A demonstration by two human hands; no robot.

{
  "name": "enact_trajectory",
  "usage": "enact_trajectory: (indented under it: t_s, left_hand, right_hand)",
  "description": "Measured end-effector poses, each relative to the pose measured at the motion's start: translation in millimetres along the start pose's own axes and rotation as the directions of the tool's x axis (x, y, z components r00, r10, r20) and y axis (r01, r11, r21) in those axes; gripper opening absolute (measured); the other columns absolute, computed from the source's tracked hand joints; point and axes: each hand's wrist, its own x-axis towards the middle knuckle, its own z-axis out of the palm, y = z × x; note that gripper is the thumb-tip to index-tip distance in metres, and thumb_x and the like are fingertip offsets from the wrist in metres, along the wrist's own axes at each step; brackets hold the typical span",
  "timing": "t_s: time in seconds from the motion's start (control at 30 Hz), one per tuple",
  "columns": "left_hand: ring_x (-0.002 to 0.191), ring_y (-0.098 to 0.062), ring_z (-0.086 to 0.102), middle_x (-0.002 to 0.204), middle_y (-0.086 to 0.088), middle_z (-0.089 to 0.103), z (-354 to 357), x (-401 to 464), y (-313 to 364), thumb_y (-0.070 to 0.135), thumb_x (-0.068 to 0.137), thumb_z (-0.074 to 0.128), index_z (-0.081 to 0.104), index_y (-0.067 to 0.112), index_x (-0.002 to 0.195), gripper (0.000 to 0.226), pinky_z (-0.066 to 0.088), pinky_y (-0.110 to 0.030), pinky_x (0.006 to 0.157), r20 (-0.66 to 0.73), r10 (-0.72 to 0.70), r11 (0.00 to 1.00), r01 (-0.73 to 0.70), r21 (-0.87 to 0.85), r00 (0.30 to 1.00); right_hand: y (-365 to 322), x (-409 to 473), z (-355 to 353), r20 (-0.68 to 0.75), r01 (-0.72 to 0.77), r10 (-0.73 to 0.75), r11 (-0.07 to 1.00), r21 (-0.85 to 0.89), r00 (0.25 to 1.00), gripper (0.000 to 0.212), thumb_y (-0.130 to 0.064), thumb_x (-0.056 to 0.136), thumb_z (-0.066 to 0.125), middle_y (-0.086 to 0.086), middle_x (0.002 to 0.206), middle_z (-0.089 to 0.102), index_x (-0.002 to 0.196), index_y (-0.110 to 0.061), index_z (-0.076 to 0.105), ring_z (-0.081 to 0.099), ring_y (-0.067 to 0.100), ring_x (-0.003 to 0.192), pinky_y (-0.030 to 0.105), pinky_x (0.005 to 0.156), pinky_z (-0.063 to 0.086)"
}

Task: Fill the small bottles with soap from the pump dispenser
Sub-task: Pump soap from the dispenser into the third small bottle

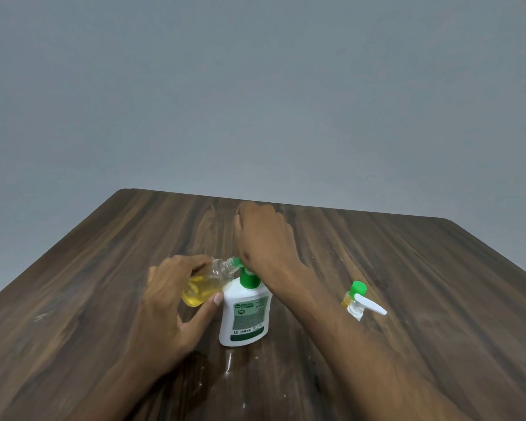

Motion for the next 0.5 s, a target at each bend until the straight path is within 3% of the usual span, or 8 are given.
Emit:
enact_trajectory:
  t_s: [0.13,0.37,0.5]
  left_hand:
    - [0.109,0.001,0.055,0.109,0.015,0.062,0.7,-1.4,-0.9,0.046,0.089,0.066,0.065,0.02,0.119,0.039,0.043,-0.034,0.089,-0.002,-0.011,1.0,0.011,-0.004,1.0]
    - [0.108,-0.003,0.057,0.11,0.016,0.062,-1.0,-0.9,-1.3,0.045,0.09,0.066,0.066,0.021,0.12,0.038,0.042,-0.034,0.091,0.005,-0.005,1.0,0.005,0.004,1.0]
    - [0.107,-0.004,0.057,0.111,0.017,0.062,-0.2,-1.1,-2.3,0.044,0.09,0.067,0.065,0.023,0.121,0.038,0.044,-0.037,0.089,0.001,-0.006,1.0,0.006,0.0,1.0]
  right_hand:
    - [0.7,-1.4,0.6,0.012,-0.012,0.012,1.0,0.006,1.0,0.017,-0.015,0.104,0.046,0.002,0.083,0.058,0.094,-0.014,0.059,0.058,0.024,0.072,0.035,0.057,0.037]
    - [0.4,-1.1,3.2,-0.007,-0.018,0.019,1.0,0.009,1.0,0.02,-0.018,0.105,0.043,0.003,0.085,0.06,0.092,-0.014,0.057,0.06,0.025,0.075,0.037,0.063,0.047]
    - [-0.3,1.4,4.0,-0.041,0.001,-0.002,1.0,-0.021,0.999,0.021,-0.015,0.103,0.045,0.001,0.077,0.054,0.082,-0.016,0.05,0.057,0.025,0.071,0.035,0.059,0.041]
